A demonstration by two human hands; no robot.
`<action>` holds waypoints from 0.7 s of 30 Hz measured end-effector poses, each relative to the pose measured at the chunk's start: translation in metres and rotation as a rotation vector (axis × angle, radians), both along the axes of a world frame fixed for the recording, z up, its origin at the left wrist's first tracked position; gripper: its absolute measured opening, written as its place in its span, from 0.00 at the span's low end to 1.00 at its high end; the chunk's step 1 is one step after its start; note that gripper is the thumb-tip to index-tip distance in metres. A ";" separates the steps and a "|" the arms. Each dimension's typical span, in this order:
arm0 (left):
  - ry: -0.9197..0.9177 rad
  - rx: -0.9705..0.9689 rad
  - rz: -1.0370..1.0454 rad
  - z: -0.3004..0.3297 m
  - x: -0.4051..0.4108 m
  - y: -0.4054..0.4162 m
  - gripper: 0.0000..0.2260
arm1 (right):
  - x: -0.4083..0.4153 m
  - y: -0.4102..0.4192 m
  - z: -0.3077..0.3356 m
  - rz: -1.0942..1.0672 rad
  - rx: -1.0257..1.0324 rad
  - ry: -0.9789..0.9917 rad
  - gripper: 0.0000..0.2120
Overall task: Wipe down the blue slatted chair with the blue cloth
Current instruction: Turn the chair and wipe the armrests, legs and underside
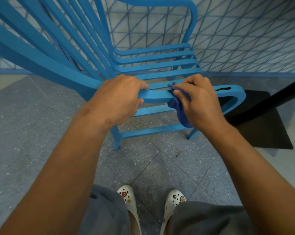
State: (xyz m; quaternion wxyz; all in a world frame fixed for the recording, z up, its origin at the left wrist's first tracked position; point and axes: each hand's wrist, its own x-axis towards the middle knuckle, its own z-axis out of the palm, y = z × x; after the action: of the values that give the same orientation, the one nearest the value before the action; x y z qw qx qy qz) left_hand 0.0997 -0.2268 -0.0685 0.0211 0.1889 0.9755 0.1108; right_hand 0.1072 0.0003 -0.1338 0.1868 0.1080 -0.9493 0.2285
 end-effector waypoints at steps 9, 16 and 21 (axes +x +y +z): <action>0.014 0.041 0.085 -0.003 -0.004 -0.001 0.15 | 0.001 -0.011 -0.007 0.146 0.058 0.132 0.12; 0.008 0.117 0.119 -0.007 -0.005 0.000 0.16 | -0.003 0.036 -0.005 0.055 -0.009 0.037 0.11; -0.010 0.165 0.121 -0.005 -0.004 0.002 0.20 | -0.002 -0.022 -0.008 0.204 0.008 0.070 0.12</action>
State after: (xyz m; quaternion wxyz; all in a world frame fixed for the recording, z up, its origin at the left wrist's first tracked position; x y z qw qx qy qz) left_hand 0.0956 -0.2250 -0.0740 0.0039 0.1304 0.9725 0.1927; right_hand 0.1057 -0.0214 -0.1415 0.1953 0.2127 -0.9271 0.2388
